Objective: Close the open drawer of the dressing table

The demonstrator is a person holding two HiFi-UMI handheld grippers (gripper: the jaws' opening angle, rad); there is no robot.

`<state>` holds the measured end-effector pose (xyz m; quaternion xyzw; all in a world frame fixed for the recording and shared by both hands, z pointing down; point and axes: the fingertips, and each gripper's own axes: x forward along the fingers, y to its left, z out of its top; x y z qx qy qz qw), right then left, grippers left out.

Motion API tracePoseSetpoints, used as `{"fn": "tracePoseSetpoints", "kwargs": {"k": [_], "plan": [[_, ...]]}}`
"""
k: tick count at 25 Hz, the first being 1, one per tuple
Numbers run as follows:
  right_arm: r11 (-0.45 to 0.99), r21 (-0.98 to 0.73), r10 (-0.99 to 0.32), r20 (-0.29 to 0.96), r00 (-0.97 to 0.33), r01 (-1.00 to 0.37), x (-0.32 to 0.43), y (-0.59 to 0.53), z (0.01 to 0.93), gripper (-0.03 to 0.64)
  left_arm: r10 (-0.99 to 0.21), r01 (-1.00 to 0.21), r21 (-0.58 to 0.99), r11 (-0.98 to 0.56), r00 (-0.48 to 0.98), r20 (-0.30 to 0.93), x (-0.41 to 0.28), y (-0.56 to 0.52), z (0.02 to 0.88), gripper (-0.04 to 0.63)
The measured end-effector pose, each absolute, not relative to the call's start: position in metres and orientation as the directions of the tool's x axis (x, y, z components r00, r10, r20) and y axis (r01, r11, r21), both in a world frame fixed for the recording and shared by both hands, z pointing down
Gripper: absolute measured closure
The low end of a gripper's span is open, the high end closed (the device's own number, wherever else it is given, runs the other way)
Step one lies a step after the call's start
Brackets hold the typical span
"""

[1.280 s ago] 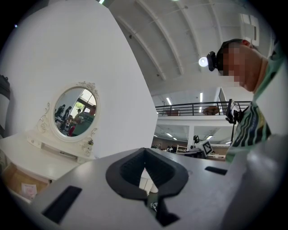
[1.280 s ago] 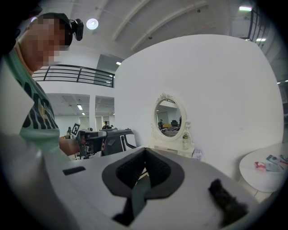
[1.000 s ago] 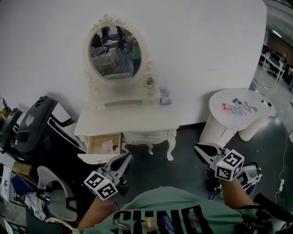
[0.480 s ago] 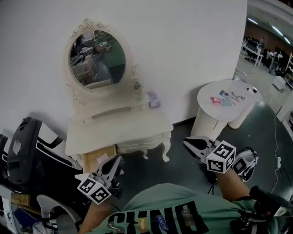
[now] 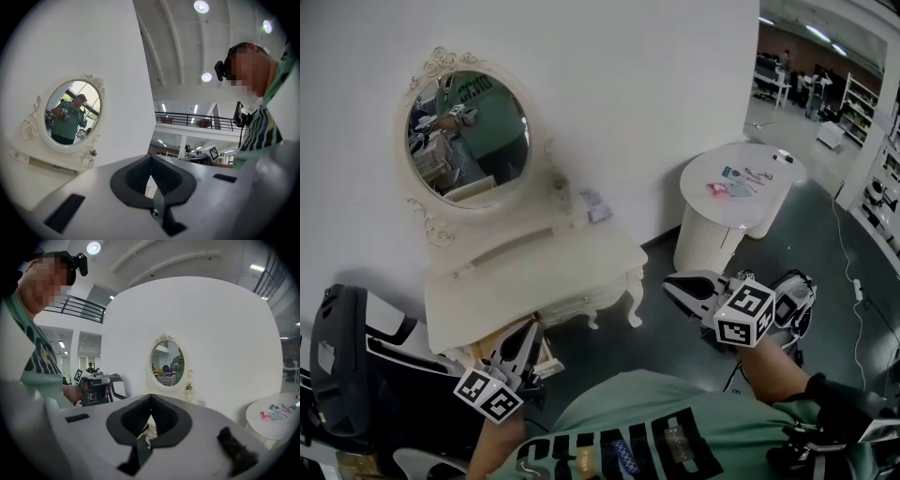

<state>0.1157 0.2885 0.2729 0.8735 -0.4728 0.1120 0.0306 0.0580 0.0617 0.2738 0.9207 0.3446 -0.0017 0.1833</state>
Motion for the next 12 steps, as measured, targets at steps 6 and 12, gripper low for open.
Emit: {"fn": "tracePoseSetpoints", "kwargs": {"k": [6, 12], "plan": [[-0.556, -0.055, -0.816, 0.228, 0.532, -0.829, 0.118, 0.249, 0.275, 0.606, 0.633, 0.635, 0.342, -0.693, 0.762, -0.133, 0.061, 0.02, 0.278, 0.586], [-0.54, -0.057, -0.826, 0.229, 0.515, -0.84, 0.125, 0.208, 0.277, 0.606, 0.61, 0.613, 0.354, -0.707, 0.781, -0.134, 0.061, -0.023, 0.284, 0.586]]}}
